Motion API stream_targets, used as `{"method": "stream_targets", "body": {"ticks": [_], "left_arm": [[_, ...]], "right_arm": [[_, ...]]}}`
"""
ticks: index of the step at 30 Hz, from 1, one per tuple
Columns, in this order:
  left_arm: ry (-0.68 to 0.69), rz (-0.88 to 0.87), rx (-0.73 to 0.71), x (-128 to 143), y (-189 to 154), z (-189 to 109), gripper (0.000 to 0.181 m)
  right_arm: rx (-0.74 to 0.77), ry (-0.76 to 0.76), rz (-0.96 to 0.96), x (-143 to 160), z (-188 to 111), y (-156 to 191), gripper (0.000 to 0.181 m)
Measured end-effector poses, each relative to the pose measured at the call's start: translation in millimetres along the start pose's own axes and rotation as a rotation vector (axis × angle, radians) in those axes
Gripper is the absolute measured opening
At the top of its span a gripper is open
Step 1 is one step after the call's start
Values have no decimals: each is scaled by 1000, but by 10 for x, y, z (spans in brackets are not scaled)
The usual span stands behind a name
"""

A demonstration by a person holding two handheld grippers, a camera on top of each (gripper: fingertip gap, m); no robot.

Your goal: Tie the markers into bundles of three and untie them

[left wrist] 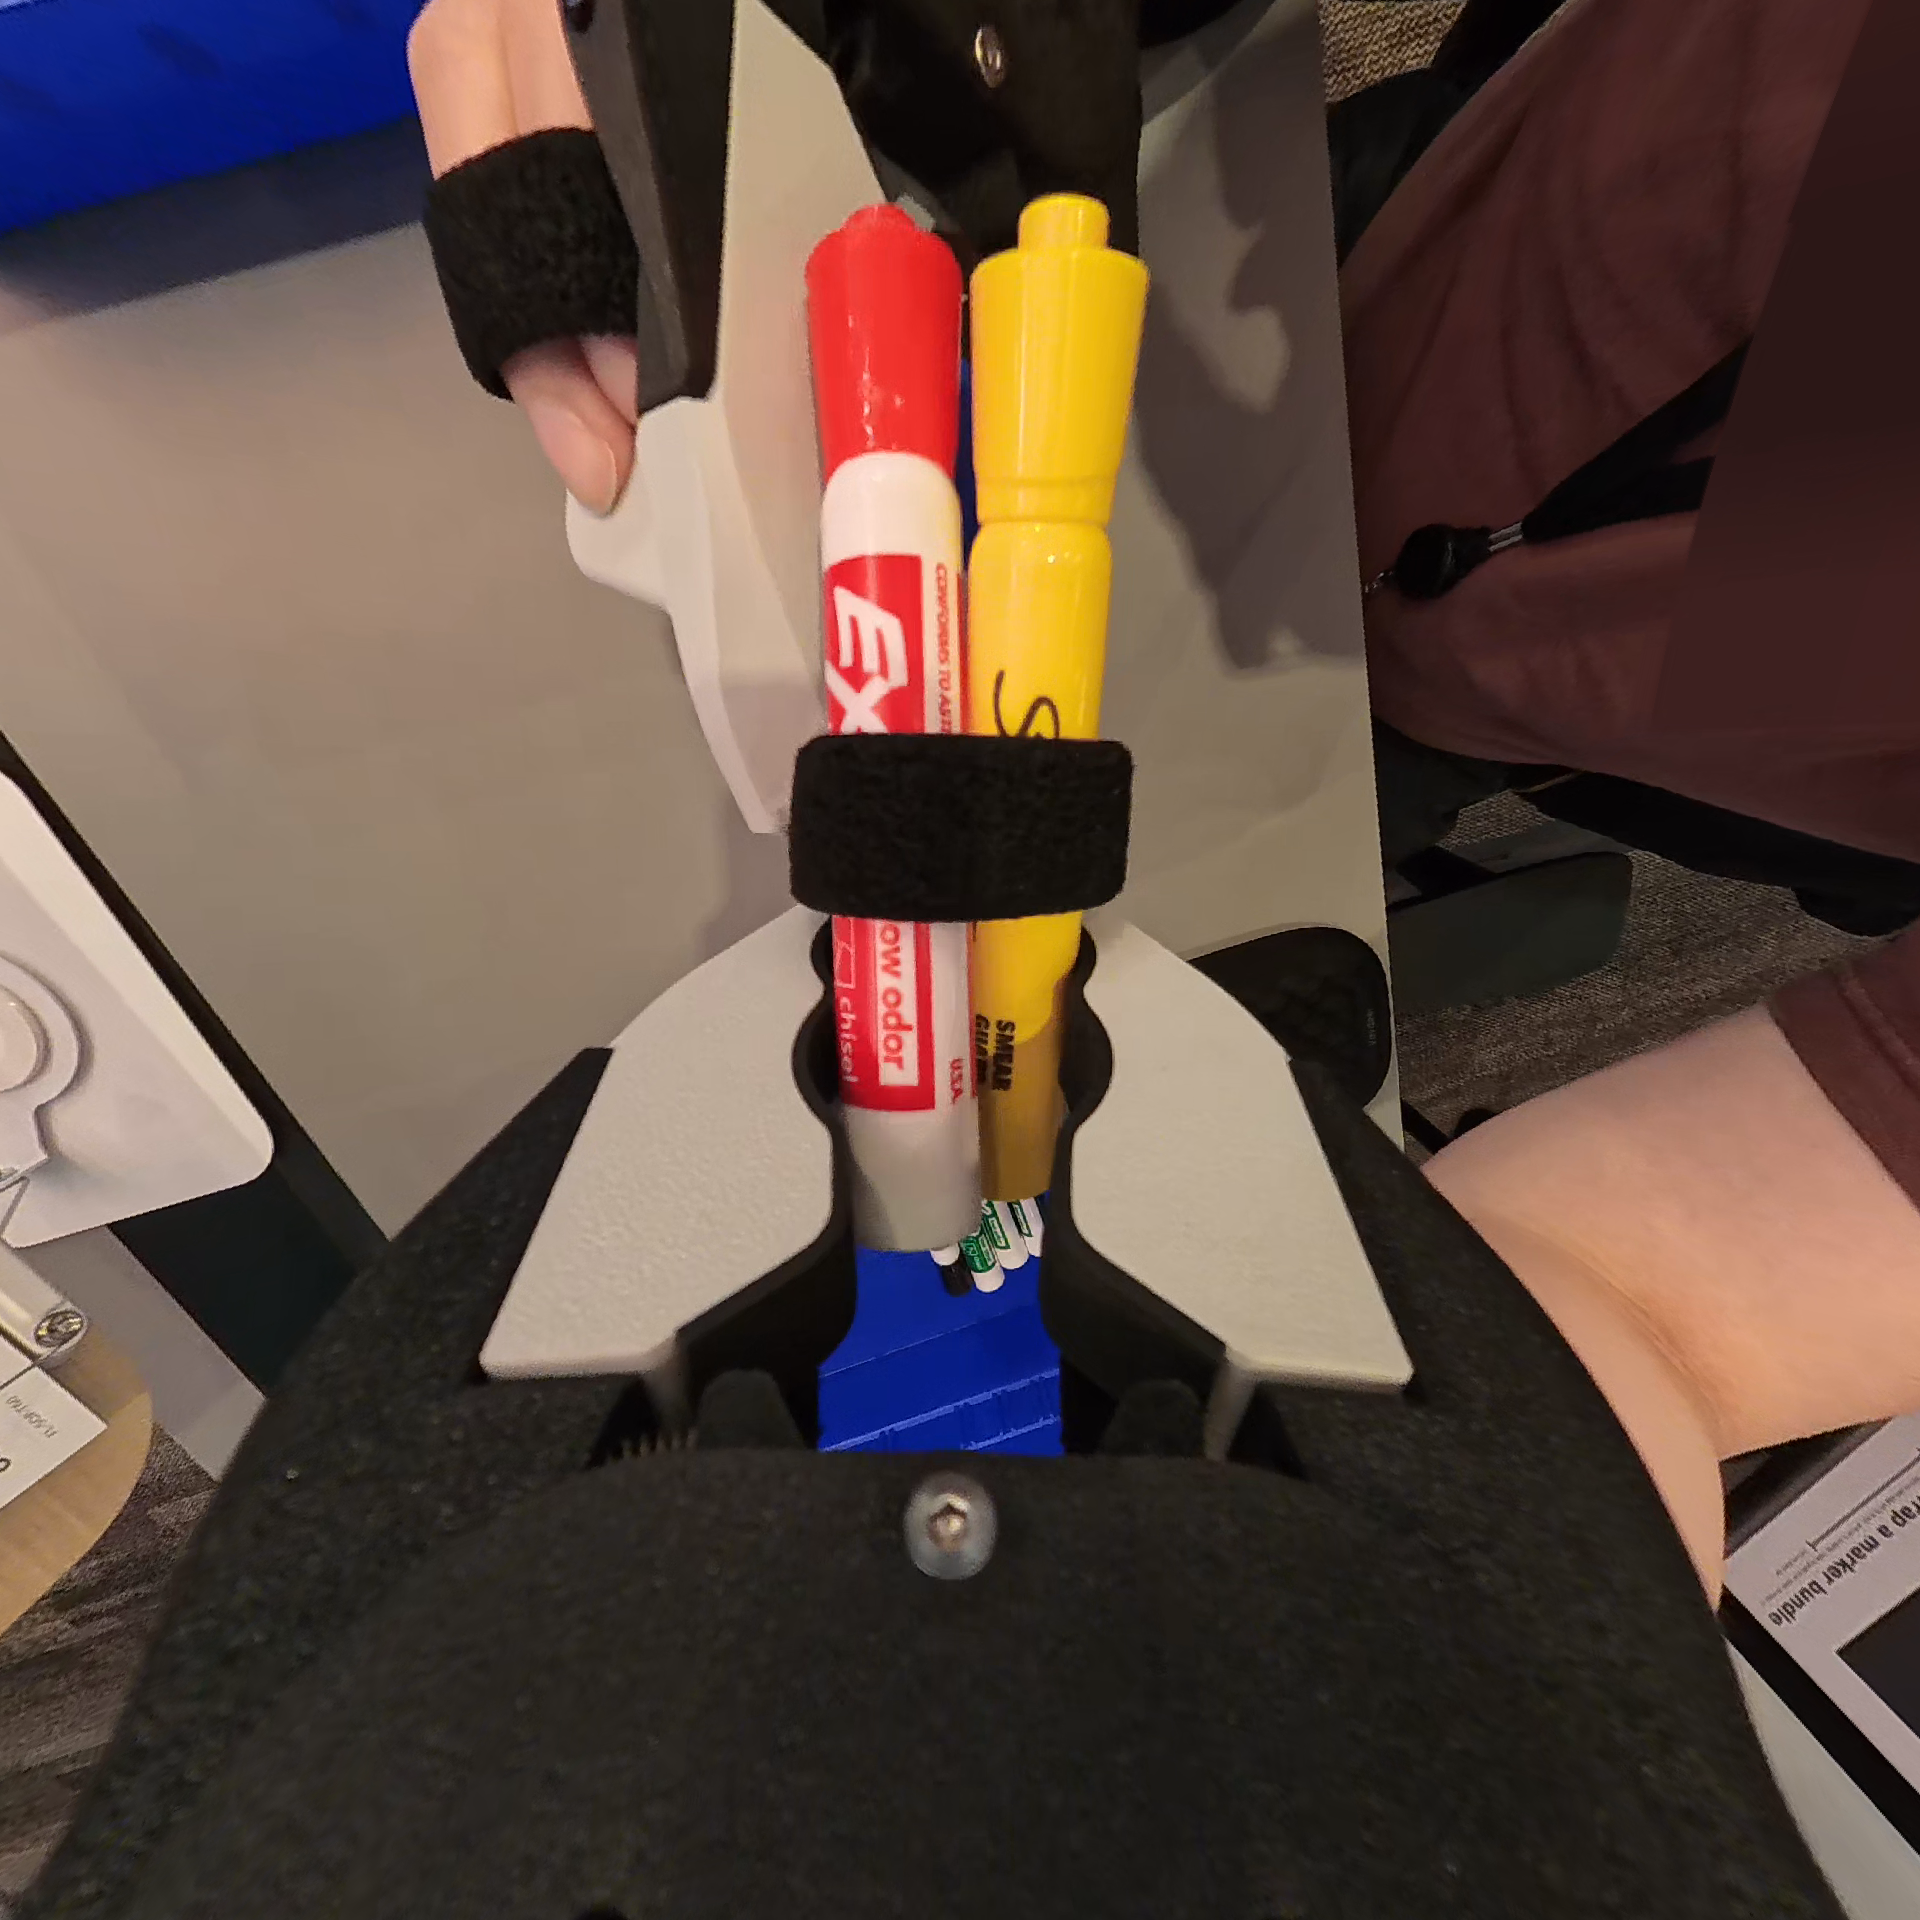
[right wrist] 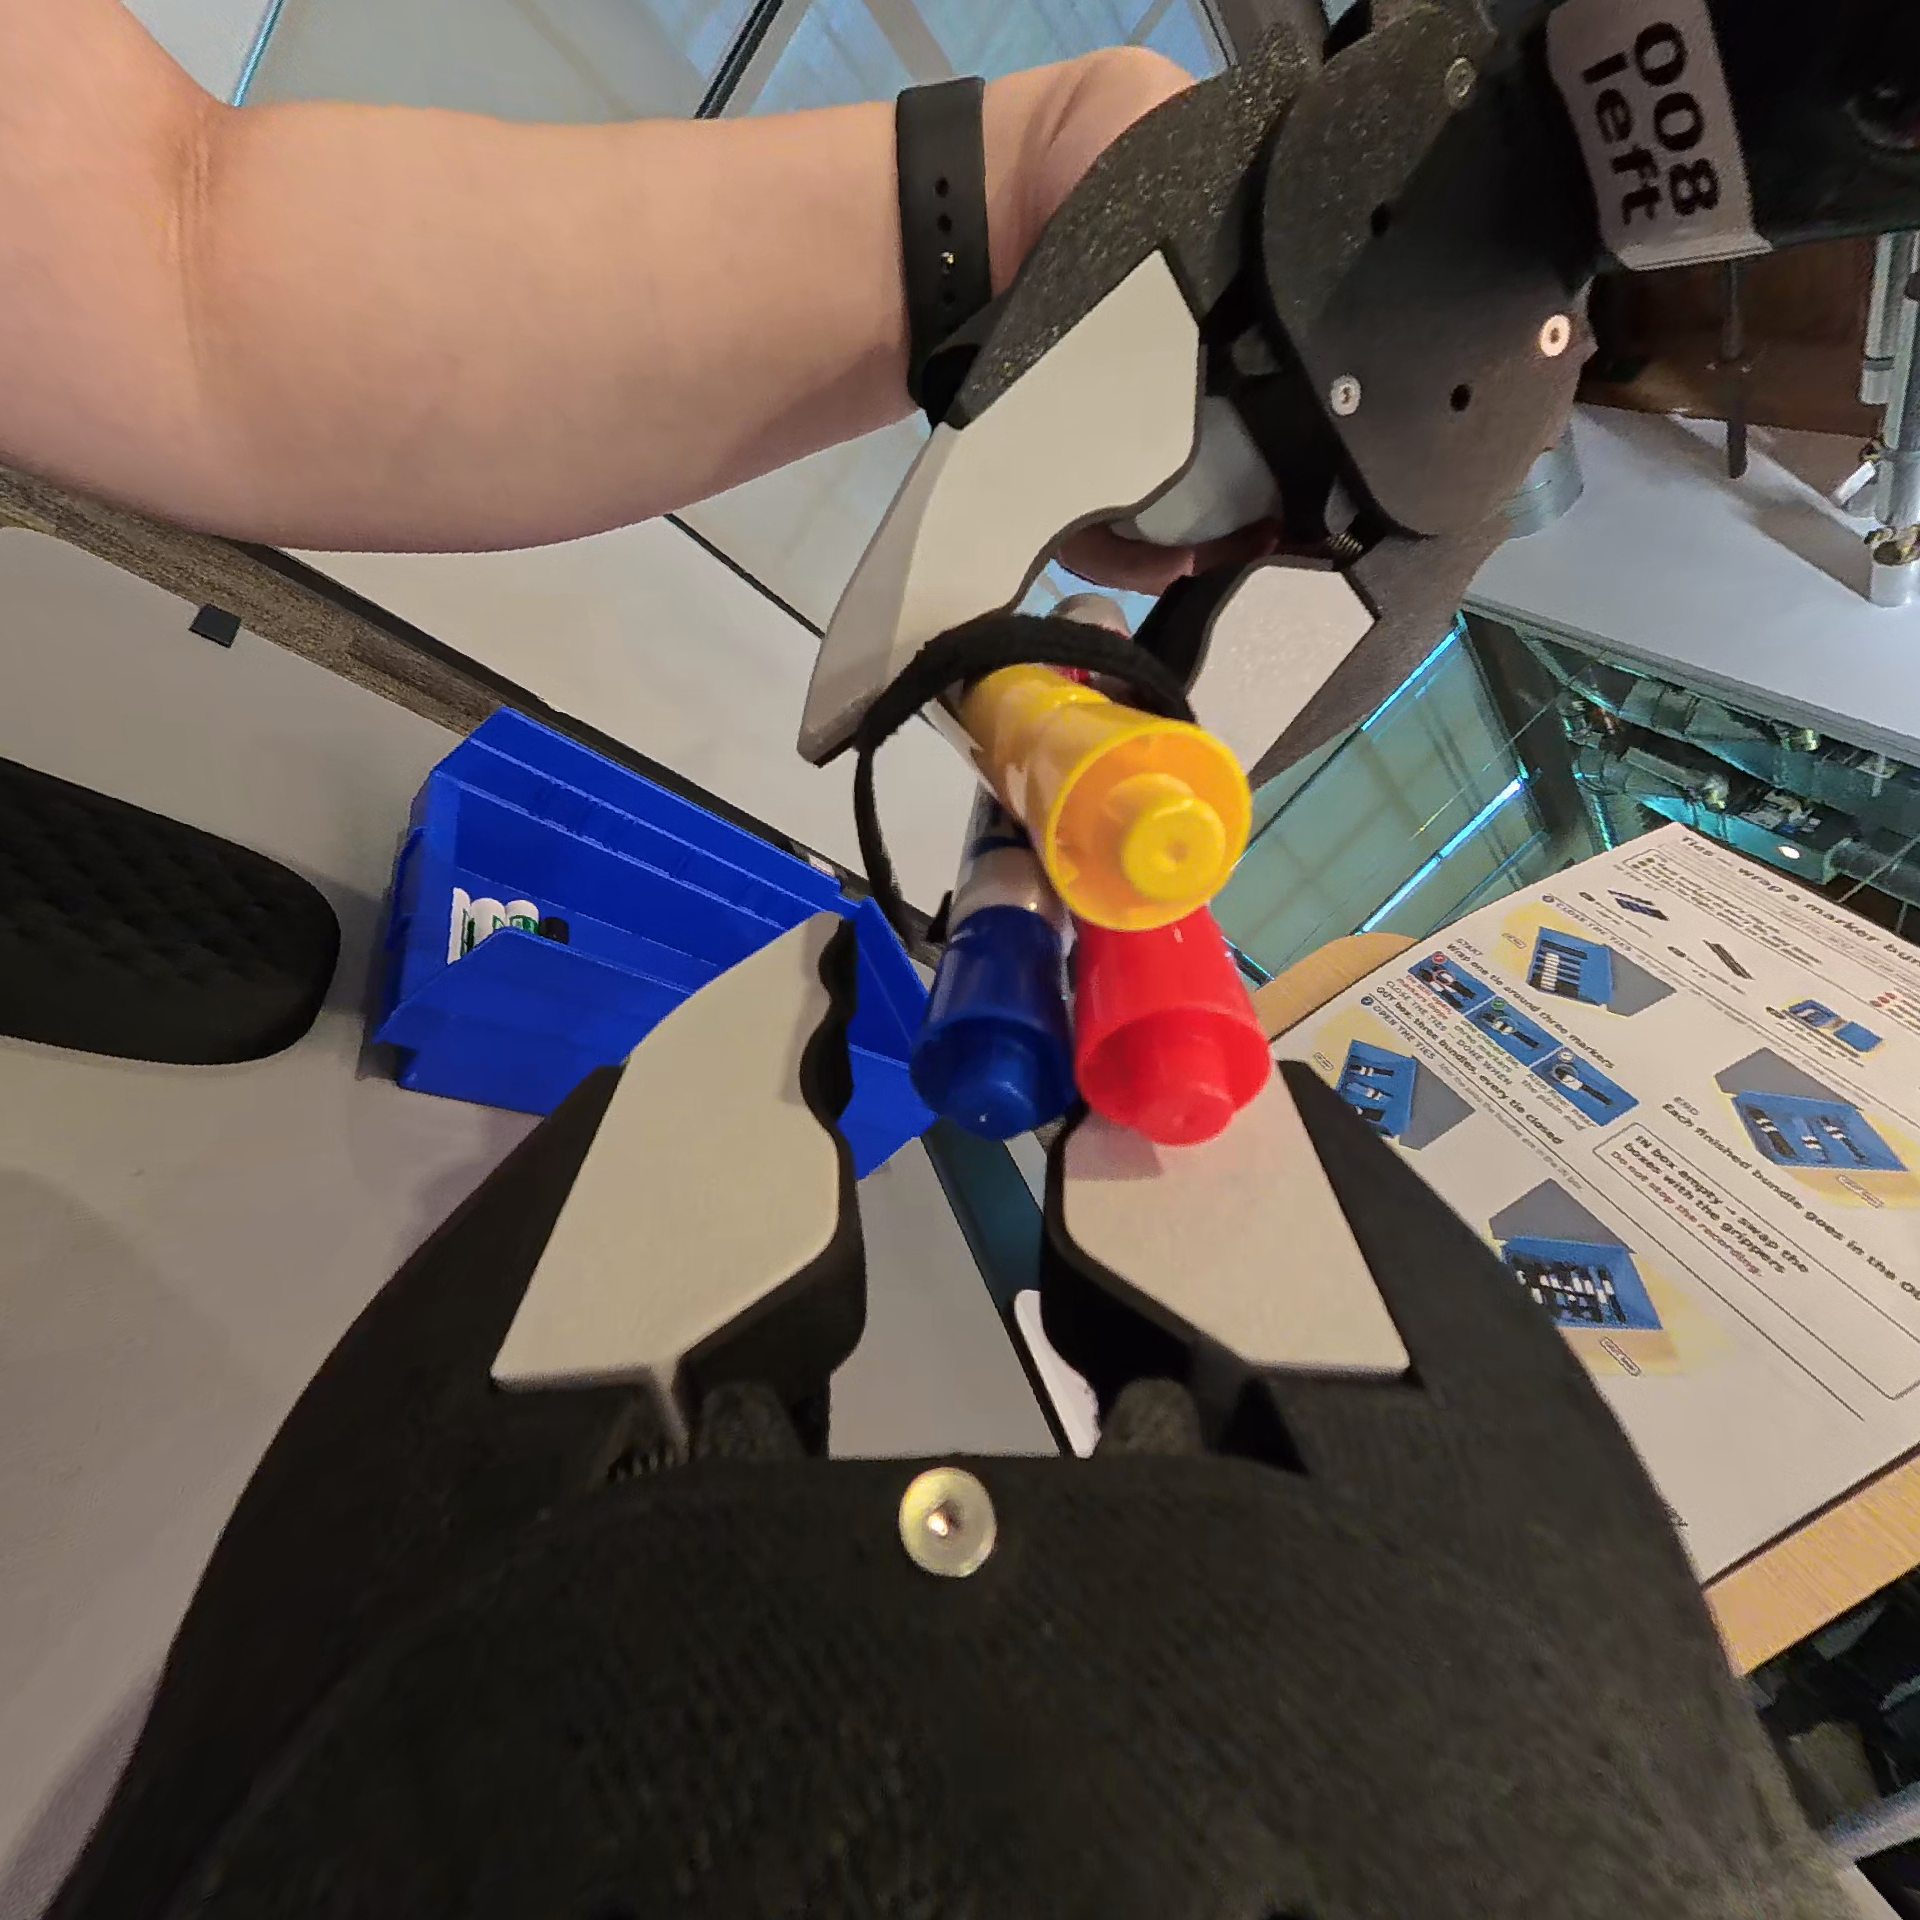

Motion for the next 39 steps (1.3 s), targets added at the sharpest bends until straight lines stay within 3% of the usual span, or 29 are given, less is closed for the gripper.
{"method": "stream_targets", "body": {"ticks": [14, 39], "left_arm": [[-11, -3, -9, -21, 7, -18, 39], [-77, -13, 16, 90, 17, 136, 39]], "right_arm": [[12, -11, 41, -30, -26, -44, 28], [-144, 92, 201, 91, 28, 107, 19]]}}
Point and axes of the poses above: each gripper's, where its closed fingertips meet, z out along the fingers, x out of its underside, y = z × x across the jaws, the point moved 1 cm from there along -z, back along the fingers, and after that the axes turned 3 degrees about -z, right-handed, at the moved point
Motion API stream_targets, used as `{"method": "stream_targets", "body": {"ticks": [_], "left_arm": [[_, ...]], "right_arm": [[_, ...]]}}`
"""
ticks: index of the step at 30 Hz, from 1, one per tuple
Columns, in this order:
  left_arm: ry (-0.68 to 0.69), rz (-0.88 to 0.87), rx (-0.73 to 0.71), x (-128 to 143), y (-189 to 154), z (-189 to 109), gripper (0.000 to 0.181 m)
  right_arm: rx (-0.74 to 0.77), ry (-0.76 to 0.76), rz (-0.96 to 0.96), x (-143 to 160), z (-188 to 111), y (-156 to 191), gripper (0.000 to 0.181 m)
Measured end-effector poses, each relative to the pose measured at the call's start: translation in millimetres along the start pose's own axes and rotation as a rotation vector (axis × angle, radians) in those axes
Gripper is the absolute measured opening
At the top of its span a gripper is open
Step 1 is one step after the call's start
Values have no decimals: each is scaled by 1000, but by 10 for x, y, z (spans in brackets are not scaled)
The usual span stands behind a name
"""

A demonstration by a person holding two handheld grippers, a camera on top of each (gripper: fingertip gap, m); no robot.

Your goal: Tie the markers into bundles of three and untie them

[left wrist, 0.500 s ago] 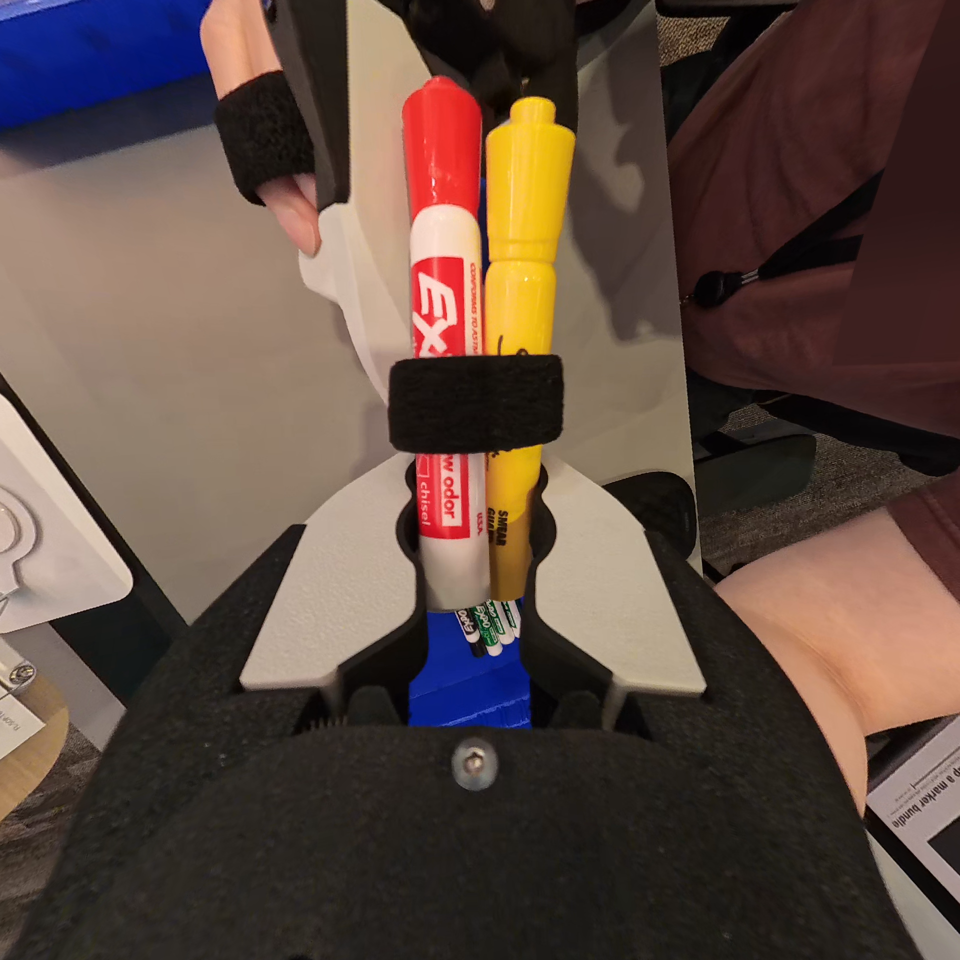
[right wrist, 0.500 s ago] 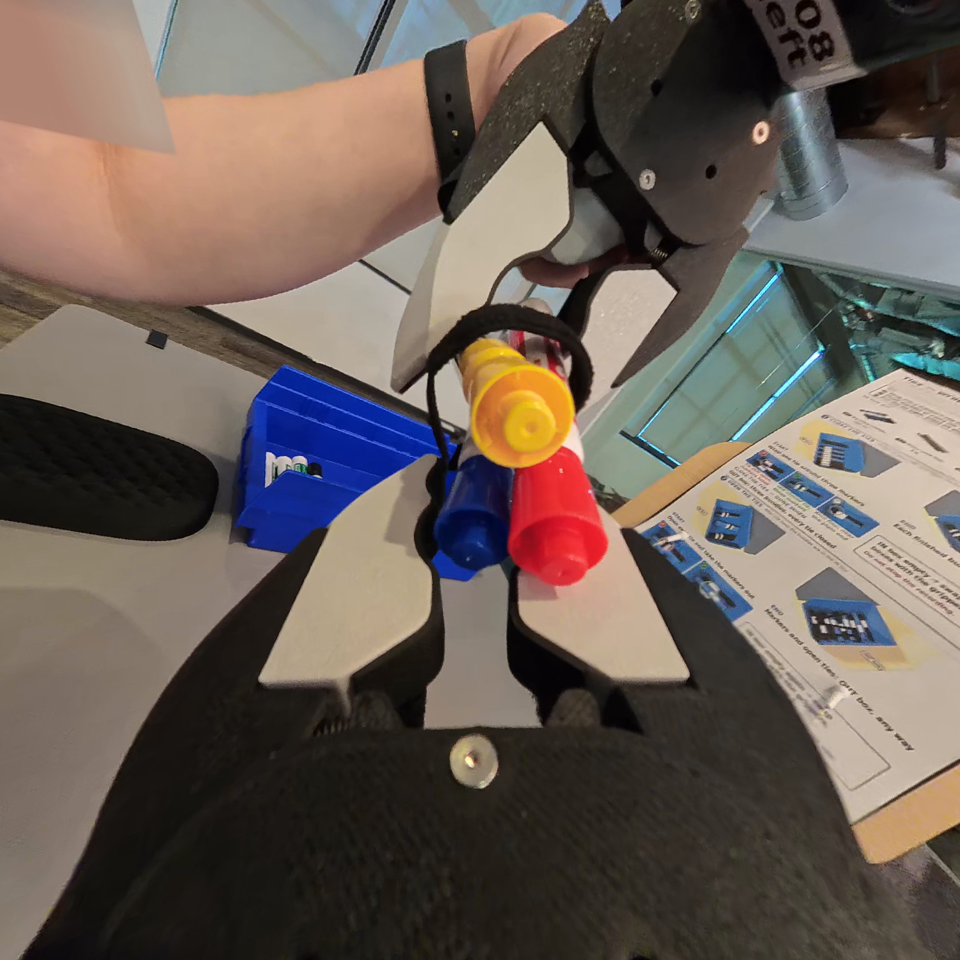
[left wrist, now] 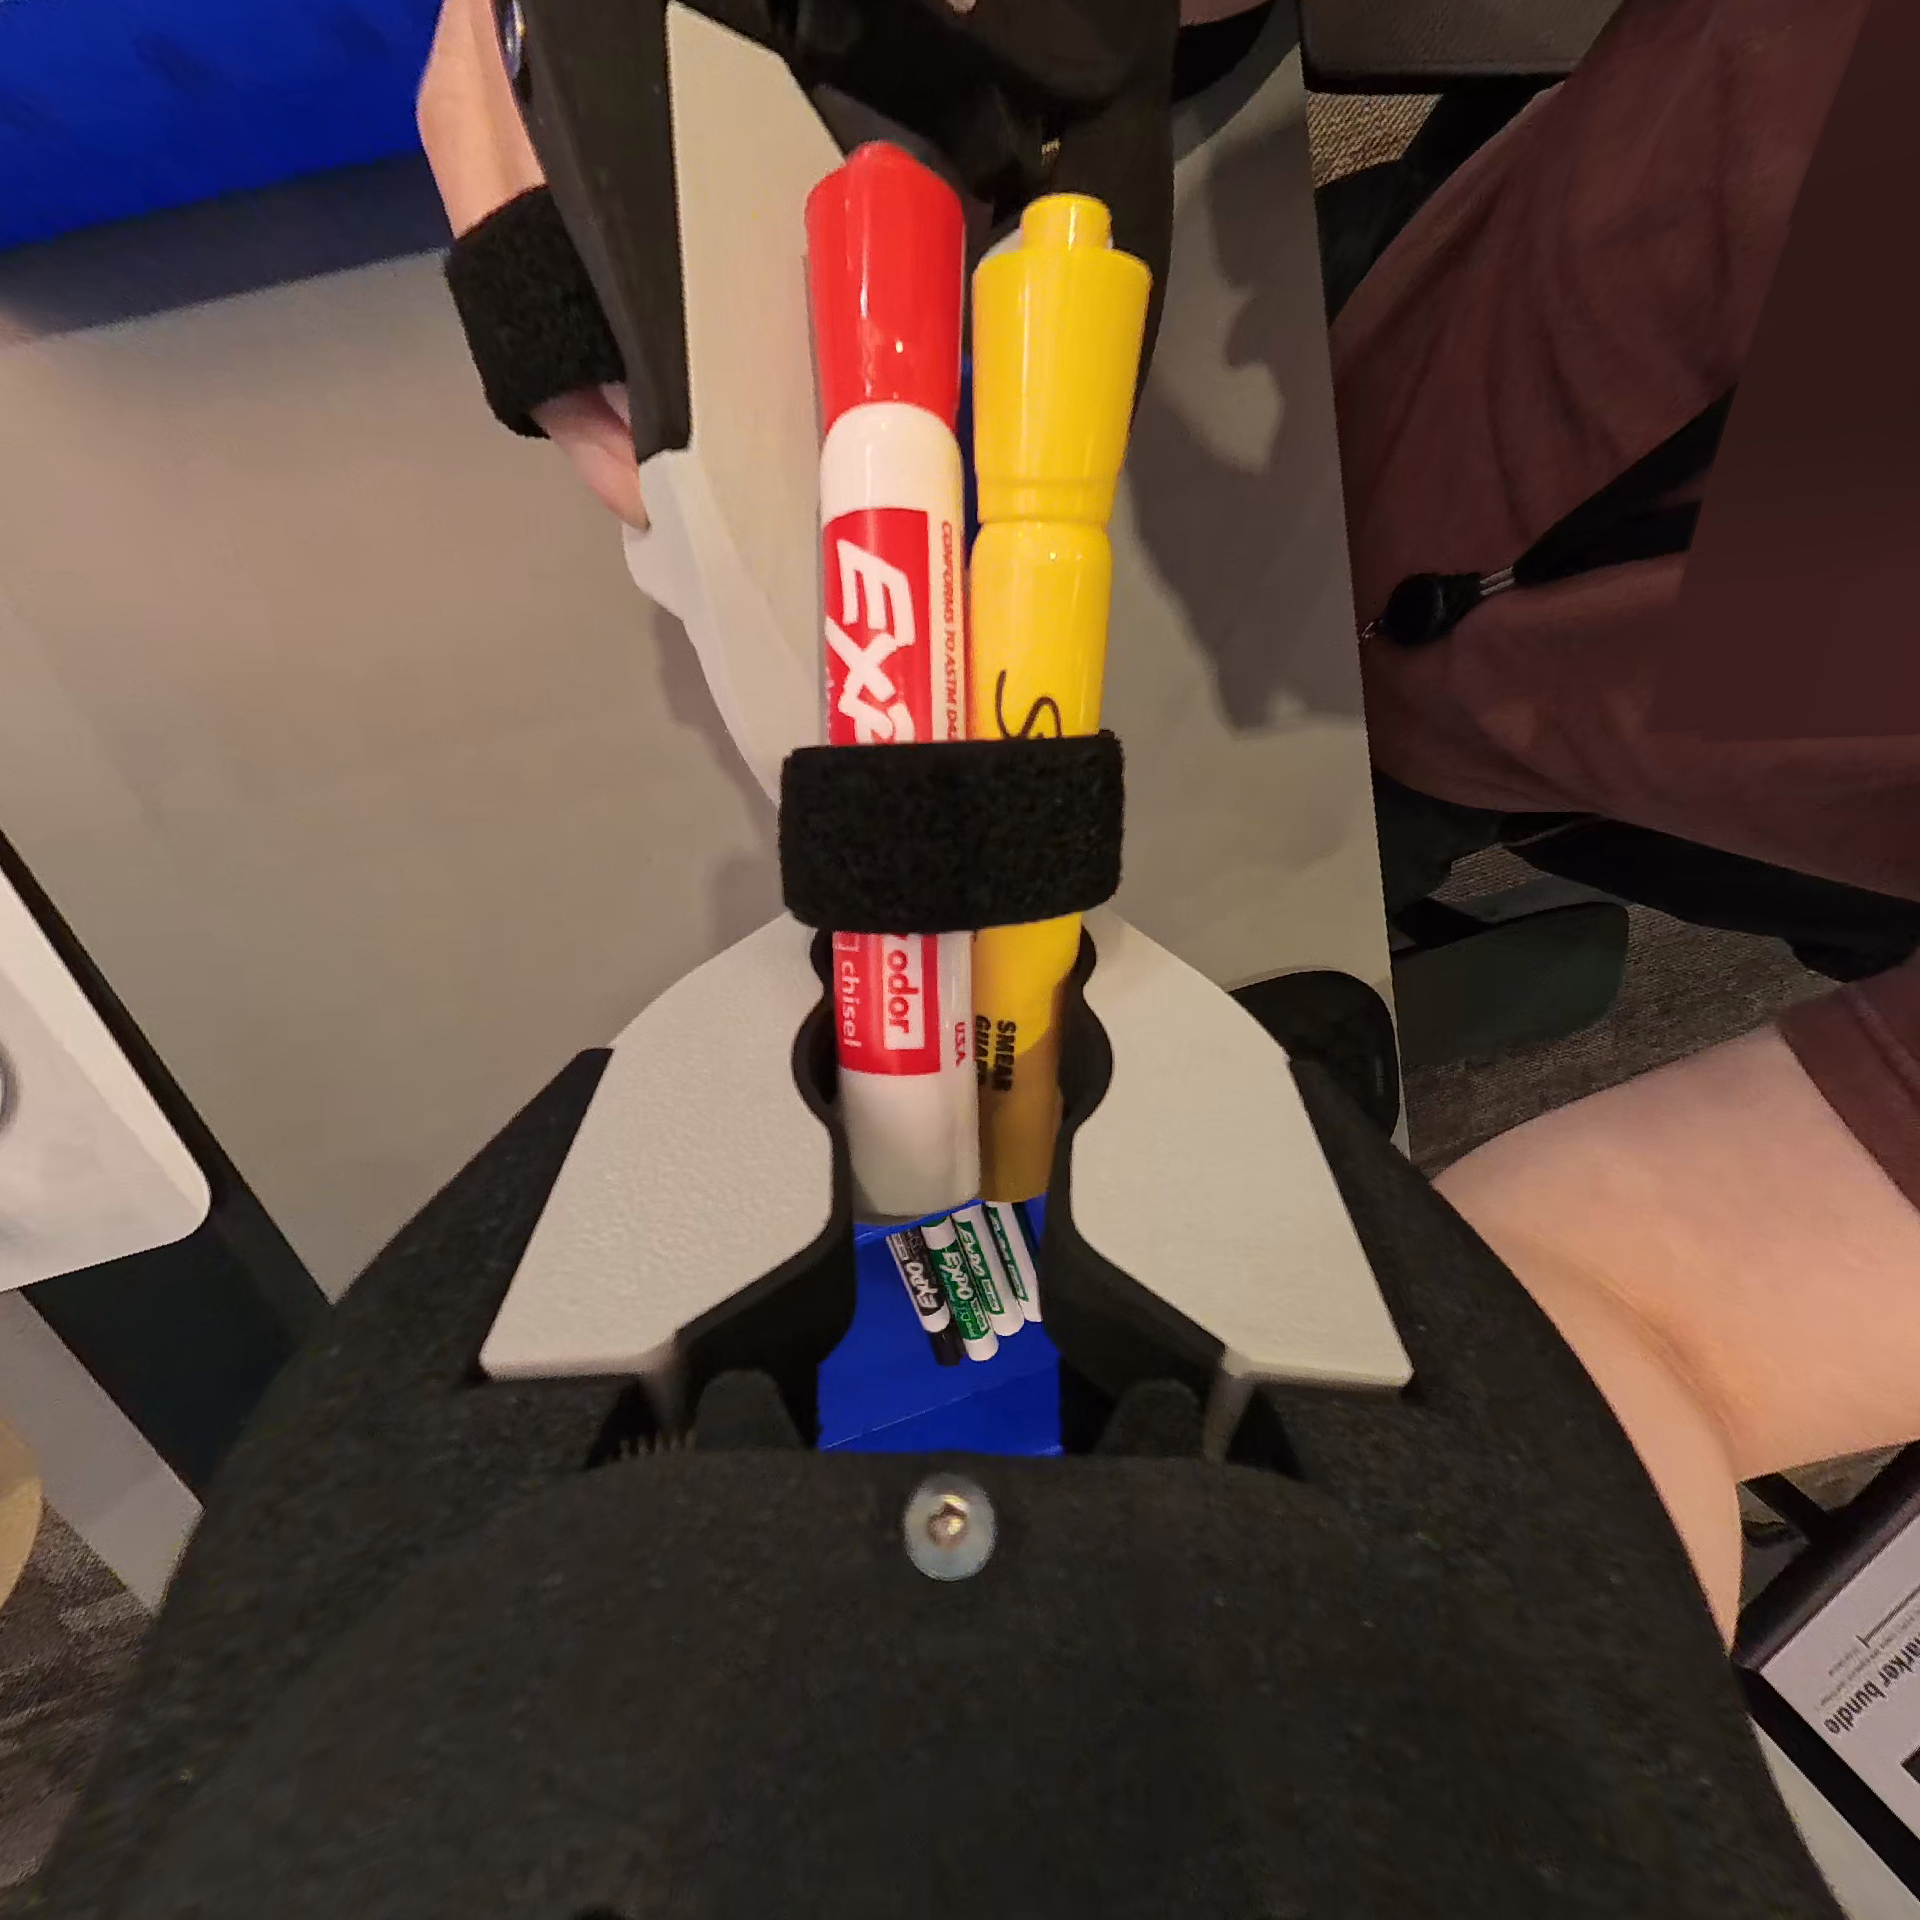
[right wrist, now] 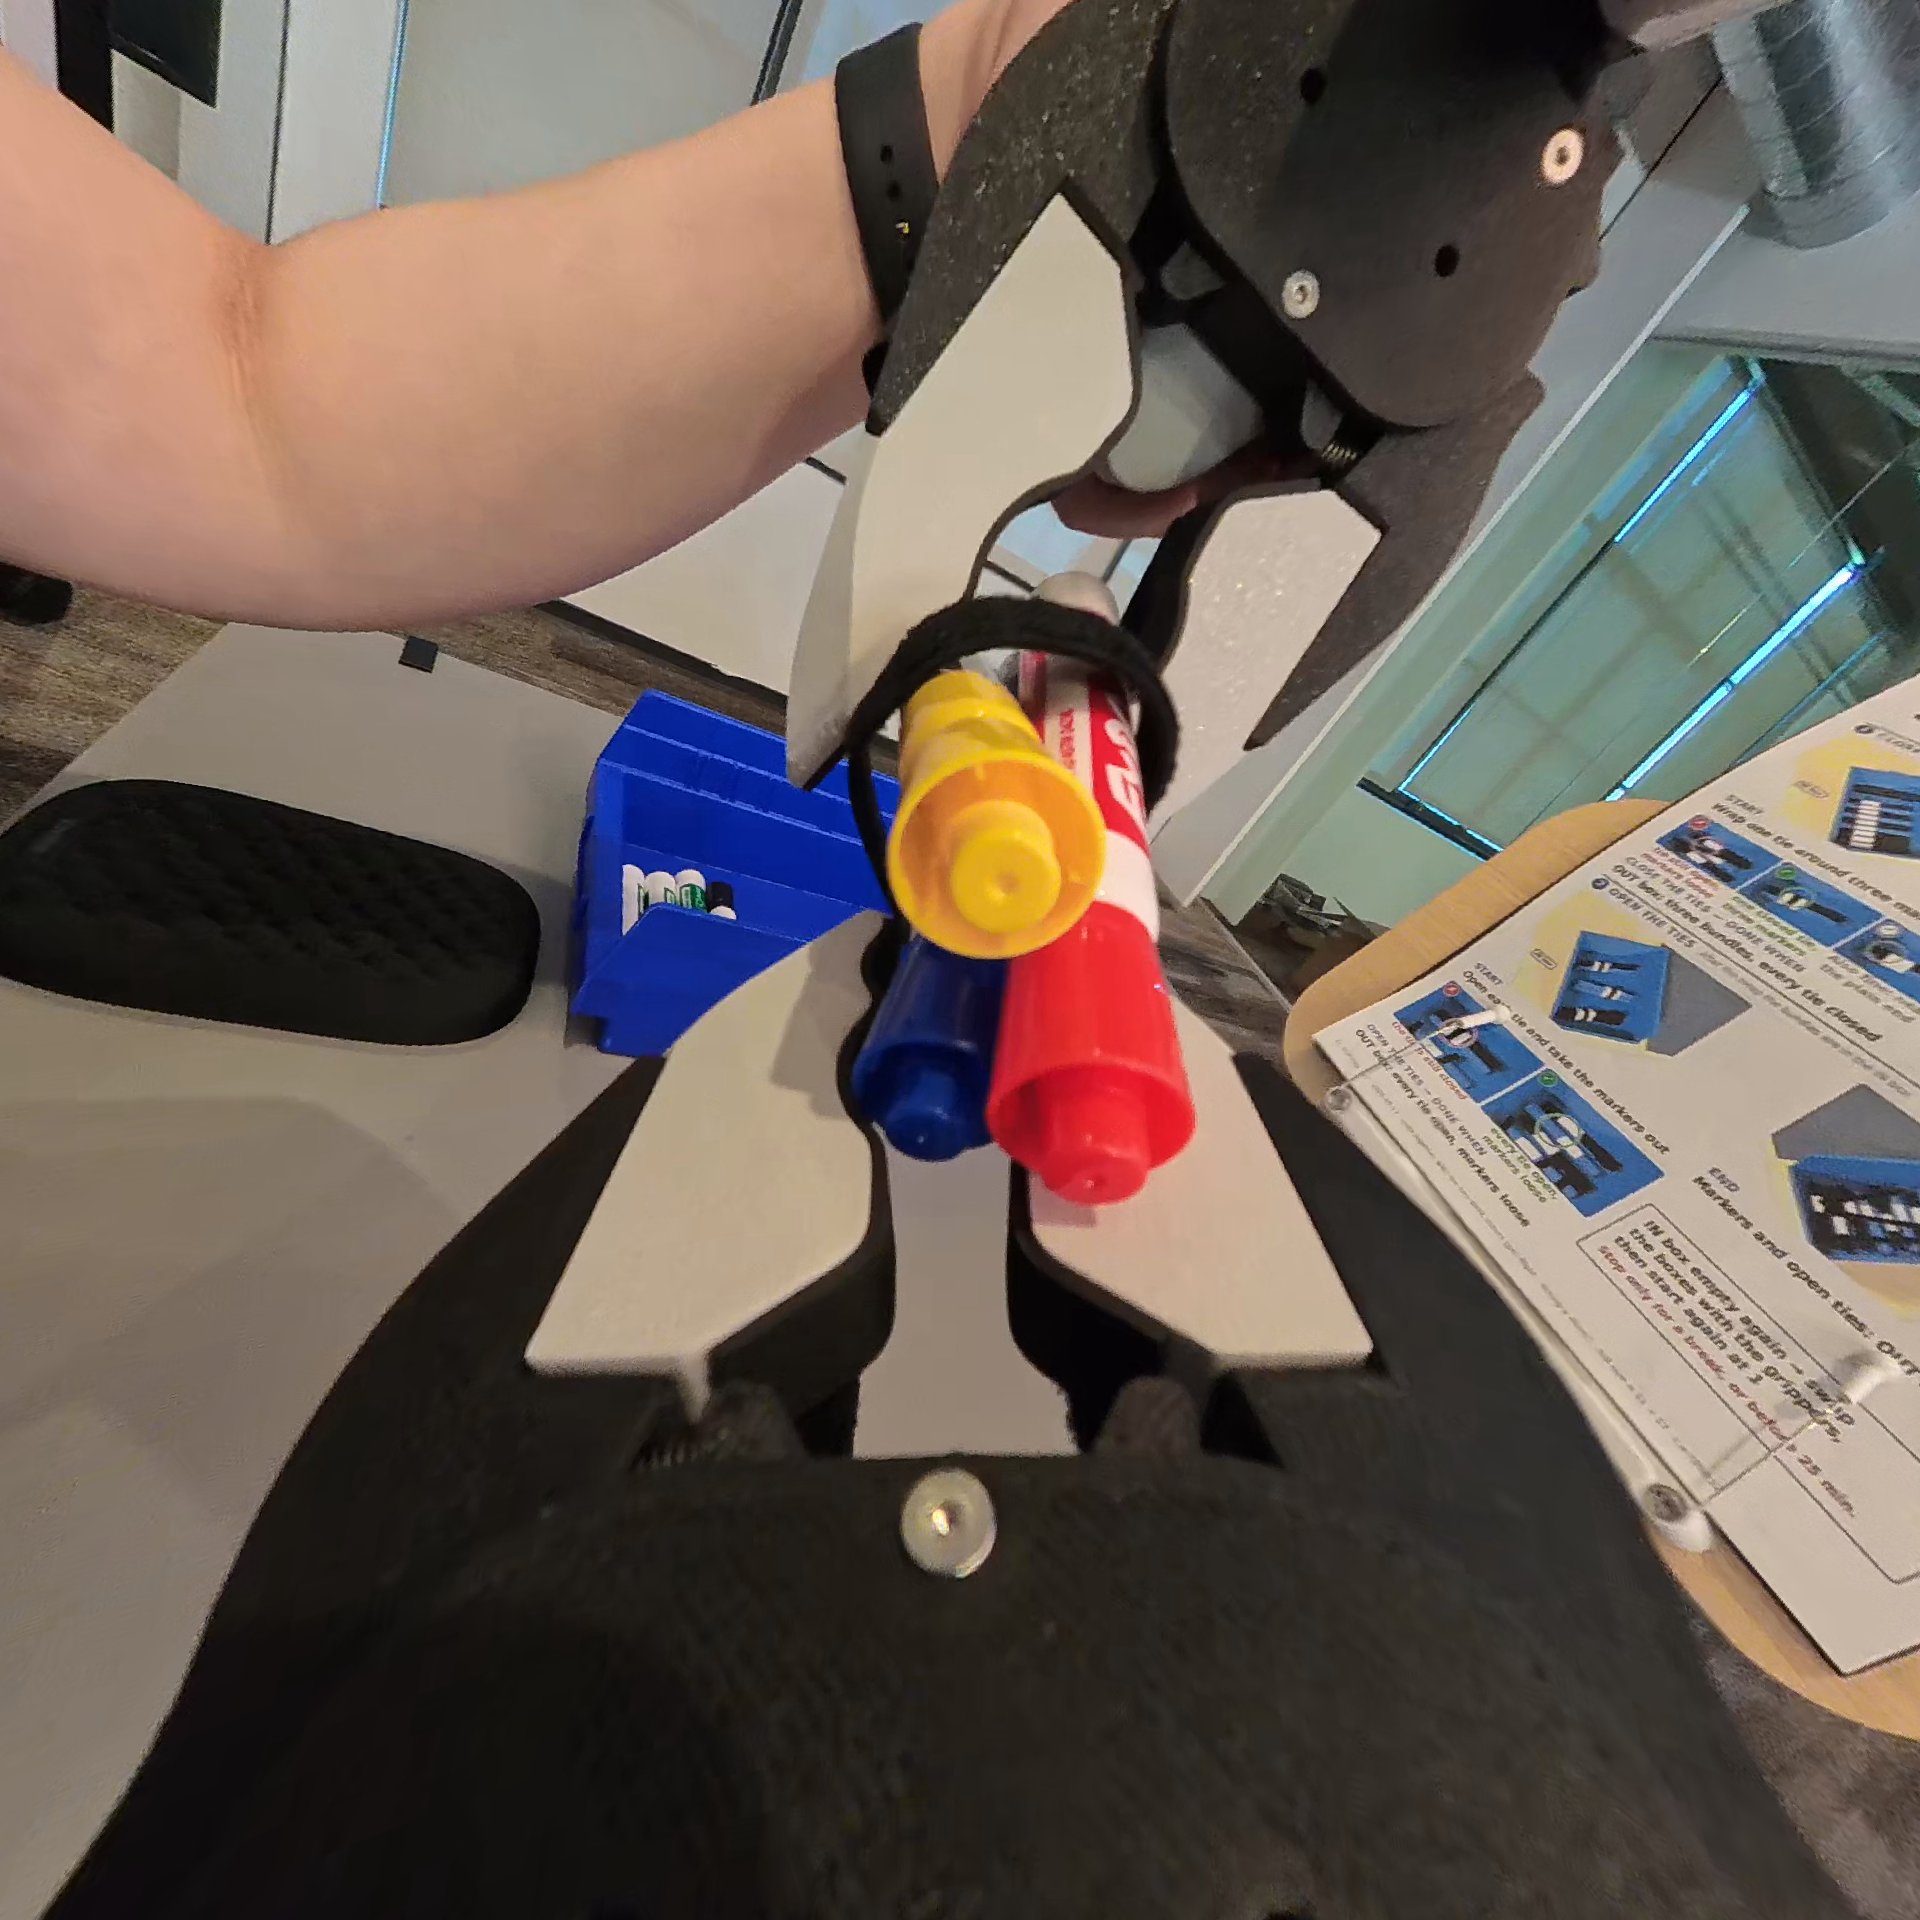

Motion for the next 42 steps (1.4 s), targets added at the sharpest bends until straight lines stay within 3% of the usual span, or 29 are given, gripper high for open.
{"method": "stream_targets", "body": {"ticks": [28, 42], "left_arm": [[3, 10, 13, -7, -26, 5, 39], [9, 5, 11, 12, -19, 14, 39]], "right_arm": [[53, 1, -103, 3, -3, 17, 20], [51, 19, -90, 30, 25, 27, 30]]}}
Point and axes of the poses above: each gripper's, where its closed fingertips meet, z out along the fingers, x out of its underside, y = z × x across the jaws, the point moved 1 cm from there along -z, back along the fingers, and after that the axes turned 3 degrees about -z, right-handed, at the moved point
